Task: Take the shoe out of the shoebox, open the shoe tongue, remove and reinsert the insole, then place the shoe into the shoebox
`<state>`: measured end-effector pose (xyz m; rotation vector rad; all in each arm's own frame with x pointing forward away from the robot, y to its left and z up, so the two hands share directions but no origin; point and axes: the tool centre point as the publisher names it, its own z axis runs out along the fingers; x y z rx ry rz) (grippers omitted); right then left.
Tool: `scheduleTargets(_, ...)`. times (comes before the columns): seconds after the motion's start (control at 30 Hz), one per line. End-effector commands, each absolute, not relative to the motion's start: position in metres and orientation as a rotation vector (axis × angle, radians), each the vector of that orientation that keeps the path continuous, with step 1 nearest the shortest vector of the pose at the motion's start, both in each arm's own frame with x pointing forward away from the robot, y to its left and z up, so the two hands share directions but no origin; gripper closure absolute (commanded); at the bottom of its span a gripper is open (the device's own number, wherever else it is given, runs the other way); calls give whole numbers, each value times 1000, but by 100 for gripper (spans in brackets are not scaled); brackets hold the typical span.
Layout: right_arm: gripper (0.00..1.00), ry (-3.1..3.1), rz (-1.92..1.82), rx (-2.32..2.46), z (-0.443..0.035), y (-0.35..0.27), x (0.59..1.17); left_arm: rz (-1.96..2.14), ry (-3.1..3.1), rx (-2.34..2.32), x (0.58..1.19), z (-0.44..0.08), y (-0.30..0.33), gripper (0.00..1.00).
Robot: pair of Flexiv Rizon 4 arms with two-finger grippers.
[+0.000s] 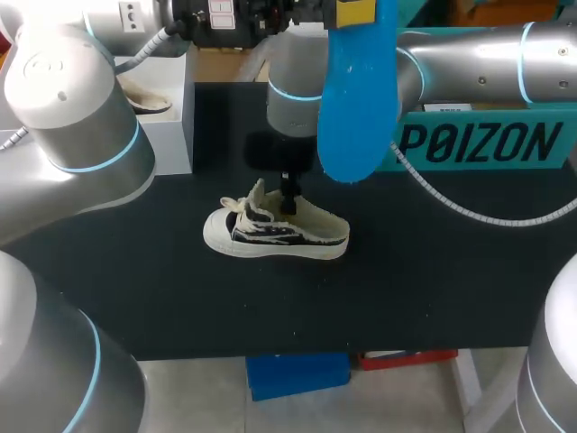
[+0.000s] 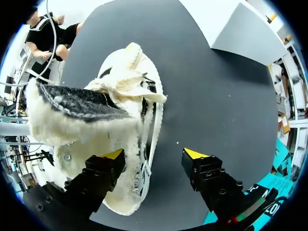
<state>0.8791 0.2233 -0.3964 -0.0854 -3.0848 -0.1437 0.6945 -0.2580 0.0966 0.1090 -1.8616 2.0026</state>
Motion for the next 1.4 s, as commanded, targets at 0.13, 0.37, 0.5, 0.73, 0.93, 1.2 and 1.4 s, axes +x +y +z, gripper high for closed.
scheduleTargets(0.13,100,-3079,-153,-84,-402,226,881,2002,-1866,114,694,97,-259,100)
scheduleTargets(0.37,100,-3079,-153,-84,-402,226,881,2002,-1866,114,694,97,-259,100)
scheduleTargets(0.5,100,-3079,-153,-84,-402,226,881,2002,-1866,114,694,97,-259,100)
scheduleTargets(0.73,100,-3079,-153,-84,-402,226,881,2002,-1866,114,694,97,-259,100)
scheduleTargets(0.93,100,-3037,-181,-217,-394,225,888,2002,-1866,114,694,97,-259,100)
scheduleTargets(1.2,100,-2938,-168,-715,-344,207,897,2002,-1866,114,694,97,-259,100)
scheduleTargets(1.4,100,-2742,-419,-1183,-321,192,901,2002,-1866,114,694,97,-259,100)
